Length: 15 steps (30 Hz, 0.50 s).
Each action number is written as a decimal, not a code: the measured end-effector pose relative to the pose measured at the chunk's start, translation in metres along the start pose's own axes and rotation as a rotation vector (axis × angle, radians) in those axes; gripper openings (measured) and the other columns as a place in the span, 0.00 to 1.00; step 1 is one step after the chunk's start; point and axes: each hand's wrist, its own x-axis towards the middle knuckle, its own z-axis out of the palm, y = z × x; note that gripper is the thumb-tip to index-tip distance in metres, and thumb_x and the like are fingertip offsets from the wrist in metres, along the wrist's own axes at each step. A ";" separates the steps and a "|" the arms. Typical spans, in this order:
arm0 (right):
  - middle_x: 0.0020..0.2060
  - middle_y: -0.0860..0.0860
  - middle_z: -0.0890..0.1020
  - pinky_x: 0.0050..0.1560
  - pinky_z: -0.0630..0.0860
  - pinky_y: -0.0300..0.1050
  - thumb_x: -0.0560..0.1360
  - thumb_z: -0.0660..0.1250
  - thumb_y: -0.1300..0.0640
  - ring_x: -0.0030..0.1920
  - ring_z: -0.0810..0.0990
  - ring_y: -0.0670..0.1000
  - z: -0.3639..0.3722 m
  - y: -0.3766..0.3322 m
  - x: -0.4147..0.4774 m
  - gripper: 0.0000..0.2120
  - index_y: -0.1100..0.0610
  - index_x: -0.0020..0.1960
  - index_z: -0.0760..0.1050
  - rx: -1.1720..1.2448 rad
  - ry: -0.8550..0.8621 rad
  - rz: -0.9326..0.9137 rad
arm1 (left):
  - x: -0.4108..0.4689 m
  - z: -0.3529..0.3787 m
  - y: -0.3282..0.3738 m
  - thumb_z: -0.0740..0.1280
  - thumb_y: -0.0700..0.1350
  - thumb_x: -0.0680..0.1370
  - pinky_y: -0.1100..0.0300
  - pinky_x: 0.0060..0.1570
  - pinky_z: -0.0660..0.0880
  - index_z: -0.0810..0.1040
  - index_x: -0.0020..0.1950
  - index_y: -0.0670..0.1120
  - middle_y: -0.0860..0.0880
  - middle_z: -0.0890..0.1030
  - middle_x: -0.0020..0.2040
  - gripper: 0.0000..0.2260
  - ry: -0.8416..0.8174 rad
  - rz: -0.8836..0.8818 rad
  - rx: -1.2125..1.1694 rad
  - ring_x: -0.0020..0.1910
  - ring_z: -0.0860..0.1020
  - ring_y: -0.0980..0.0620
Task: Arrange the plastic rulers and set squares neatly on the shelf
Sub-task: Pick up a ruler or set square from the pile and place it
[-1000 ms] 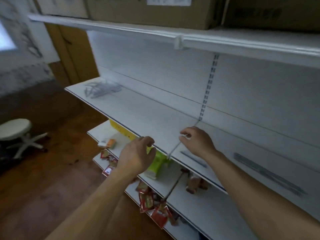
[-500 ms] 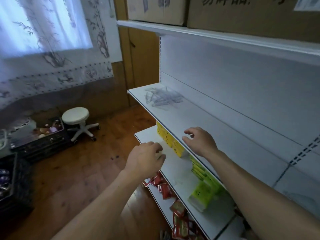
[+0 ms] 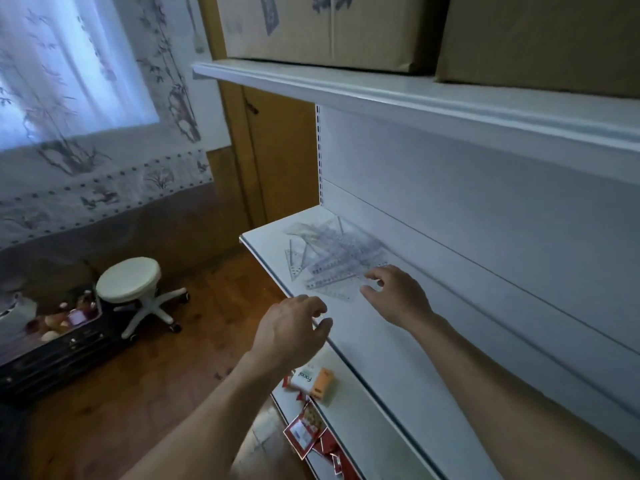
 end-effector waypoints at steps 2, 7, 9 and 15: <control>0.62 0.49 0.75 0.57 0.71 0.44 0.76 0.63 0.47 0.60 0.74 0.51 0.009 -0.001 0.018 0.18 0.50 0.65 0.74 -0.014 -0.028 0.013 | 0.019 0.007 -0.009 0.61 0.56 0.79 0.61 0.48 0.77 0.76 0.61 0.53 0.56 0.80 0.55 0.14 -0.038 -0.002 -0.026 0.51 0.78 0.56; 0.68 0.51 0.70 0.64 0.68 0.47 0.77 0.62 0.47 0.68 0.67 0.53 0.030 0.001 0.062 0.23 0.52 0.70 0.67 -0.055 -0.053 0.083 | 0.070 0.021 -0.039 0.61 0.56 0.78 0.58 0.49 0.77 0.77 0.61 0.53 0.55 0.80 0.56 0.14 -0.059 0.029 -0.067 0.52 0.78 0.54; 0.71 0.51 0.66 0.67 0.65 0.47 0.77 0.61 0.48 0.70 0.64 0.53 0.037 0.000 0.075 0.26 0.54 0.73 0.63 -0.073 -0.070 0.120 | 0.092 0.025 -0.050 0.62 0.55 0.78 0.57 0.50 0.77 0.77 0.62 0.53 0.55 0.80 0.57 0.14 -0.084 0.057 -0.102 0.53 0.78 0.53; 0.75 0.53 0.61 0.70 0.59 0.48 0.78 0.60 0.47 0.74 0.60 0.52 0.053 -0.007 0.114 0.30 0.54 0.76 0.57 -0.114 -0.046 0.239 | 0.158 0.029 -0.076 0.63 0.55 0.79 0.54 0.53 0.79 0.76 0.64 0.52 0.54 0.79 0.60 0.16 -0.199 0.188 -0.217 0.55 0.79 0.53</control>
